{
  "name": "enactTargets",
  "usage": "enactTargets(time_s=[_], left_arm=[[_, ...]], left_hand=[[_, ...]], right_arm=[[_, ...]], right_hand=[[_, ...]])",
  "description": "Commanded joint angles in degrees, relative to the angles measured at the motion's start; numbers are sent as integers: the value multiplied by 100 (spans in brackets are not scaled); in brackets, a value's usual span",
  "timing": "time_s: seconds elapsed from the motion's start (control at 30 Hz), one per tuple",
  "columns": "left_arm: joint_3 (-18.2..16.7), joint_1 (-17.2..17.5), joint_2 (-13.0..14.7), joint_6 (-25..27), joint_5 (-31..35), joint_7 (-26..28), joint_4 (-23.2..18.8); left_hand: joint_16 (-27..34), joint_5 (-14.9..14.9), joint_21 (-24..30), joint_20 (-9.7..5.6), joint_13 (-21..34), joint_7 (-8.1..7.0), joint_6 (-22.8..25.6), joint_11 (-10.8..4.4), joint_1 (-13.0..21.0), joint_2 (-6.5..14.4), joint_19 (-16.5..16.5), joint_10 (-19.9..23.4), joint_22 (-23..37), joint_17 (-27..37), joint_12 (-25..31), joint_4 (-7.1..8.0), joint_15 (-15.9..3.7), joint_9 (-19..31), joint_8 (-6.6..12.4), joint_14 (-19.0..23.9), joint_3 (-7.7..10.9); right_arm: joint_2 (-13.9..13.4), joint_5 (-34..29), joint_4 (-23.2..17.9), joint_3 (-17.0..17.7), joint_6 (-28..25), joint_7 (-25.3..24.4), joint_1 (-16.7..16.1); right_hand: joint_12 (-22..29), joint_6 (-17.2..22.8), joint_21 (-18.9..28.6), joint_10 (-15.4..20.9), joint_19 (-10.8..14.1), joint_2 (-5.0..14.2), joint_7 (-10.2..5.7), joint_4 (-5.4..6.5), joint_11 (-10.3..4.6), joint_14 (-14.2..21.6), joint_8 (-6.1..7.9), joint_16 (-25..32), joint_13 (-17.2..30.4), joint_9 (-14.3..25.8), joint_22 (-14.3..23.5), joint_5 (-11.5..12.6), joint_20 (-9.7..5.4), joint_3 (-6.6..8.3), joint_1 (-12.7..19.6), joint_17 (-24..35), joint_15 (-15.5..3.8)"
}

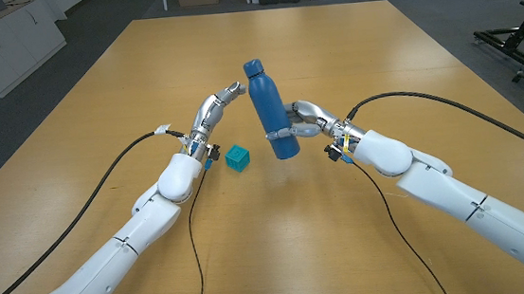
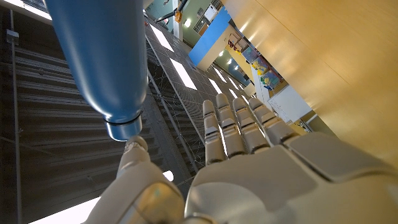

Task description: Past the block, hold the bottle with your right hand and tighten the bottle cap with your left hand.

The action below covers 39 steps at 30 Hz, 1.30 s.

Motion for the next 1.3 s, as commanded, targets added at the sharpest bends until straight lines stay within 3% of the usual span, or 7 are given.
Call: enactTargets(time_s=[0.03, 0.7, 1.3], left_arm=[[-5, 4, 22, -69, 38, -1, -24], [148, -211, -67, 63, 121, -105, -5], [191, -289, -126, 164, 91, -132, 75]], left_hand=[[-11, -10, 12, 57, 33, -19, 50, -6, -8, -14, 14, 52, 27, 19, -12, -6, -387, 23, -21, 53, 2], [-13, -13, 12, 79, 35, -18, 44, -6, -23, -39, 18, 59, 28, 21, -16, -3, -381, 23, -30, 52, -19], [-11, -16, 12, 69, 36, -15, 63, 14, -20, -28, 25, 70, 29, 22, -18, 0, -383, 25, -29, 65, -21]], right_arm=[[51, 24, 195, -122, -156, 104, 164], [-56, -3, 118, -201, -169, 263, 222], [-487, -158, -774, 309, 605, -110, -453]], right_hand=[[-24, 1554, 34, 1627, -46, 1069, -1366, 151, -1561, 989, 26, 13, 30, 26, 2, 29, -811, 1410, 1026, 30, -1448], [-57, 1562, 95, 1638, -73, 1058, -1365, 154, -1547, 997, 20, 3, 34, 33, -39, 30, -810, 1431, 1010, 58, -1444], [-89, 1569, 150, 1646, -92, 1052, -1384, 152, -1565, 997, 12, -11, 39, 37, -73, 30, -820, 1455, 1002, 82, -1447]])
